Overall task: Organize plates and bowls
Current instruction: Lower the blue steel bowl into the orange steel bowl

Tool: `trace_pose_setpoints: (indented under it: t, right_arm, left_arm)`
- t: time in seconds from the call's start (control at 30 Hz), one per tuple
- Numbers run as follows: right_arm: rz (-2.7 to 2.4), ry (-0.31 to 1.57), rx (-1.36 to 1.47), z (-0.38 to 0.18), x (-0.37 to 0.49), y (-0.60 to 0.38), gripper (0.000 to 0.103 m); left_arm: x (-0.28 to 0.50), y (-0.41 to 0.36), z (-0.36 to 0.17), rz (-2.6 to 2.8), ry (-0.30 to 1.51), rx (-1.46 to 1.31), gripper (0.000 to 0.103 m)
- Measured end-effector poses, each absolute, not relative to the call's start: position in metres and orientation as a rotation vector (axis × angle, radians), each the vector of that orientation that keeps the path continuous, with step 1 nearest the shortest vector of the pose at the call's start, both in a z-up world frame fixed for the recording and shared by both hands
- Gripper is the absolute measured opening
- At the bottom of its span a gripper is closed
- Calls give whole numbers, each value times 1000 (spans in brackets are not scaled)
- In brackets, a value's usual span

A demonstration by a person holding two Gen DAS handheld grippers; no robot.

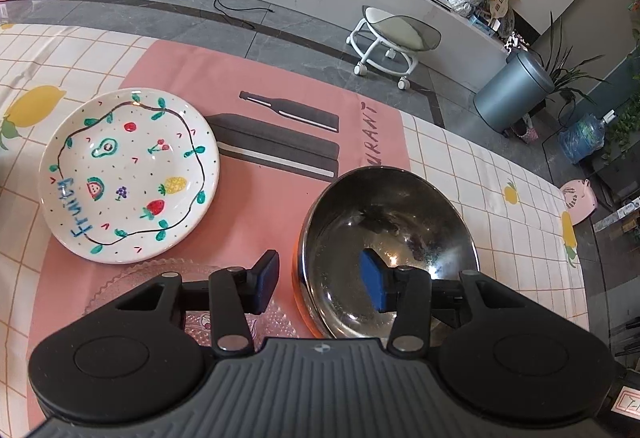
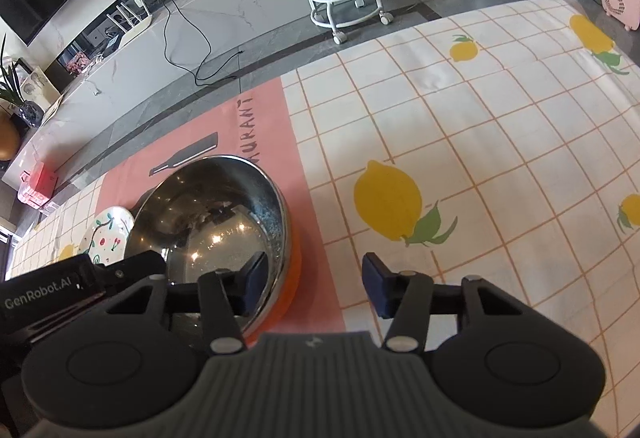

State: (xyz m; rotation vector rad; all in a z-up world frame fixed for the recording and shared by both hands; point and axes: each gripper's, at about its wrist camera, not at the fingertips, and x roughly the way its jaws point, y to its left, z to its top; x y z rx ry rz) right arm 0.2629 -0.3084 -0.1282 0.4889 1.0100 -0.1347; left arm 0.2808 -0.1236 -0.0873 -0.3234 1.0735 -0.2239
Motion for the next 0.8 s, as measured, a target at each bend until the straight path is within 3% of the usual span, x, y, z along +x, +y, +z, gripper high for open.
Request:
trace_pose_setpoints:
  t: [0.07, 0.17, 0.2, 0.3, 0.8]
  right_arm:
    - [-125, 1009, 503, -131, 264, -307, 38]
    - [-108, 1004, 508, -131, 265, -304, 27]
    - [-99, 1001, 510, -130, 265, -302, 19]
    - [-109, 1007, 494, -128, 265, -298, 16]
    - [-77, 943, 542, -69, 185, -283, 15]
  left_arm:
    - [282, -125, -92, -222, 1087, -318, 29]
    - [280, -126, -94, -203, 1085, -296, 15]
    - [280, -125, -93, -201, 1084, -291, 14]
    - [278, -125, -91, -198, 1092, -280, 13]
    - [196, -112, -14, -208, 996, -243, 12]
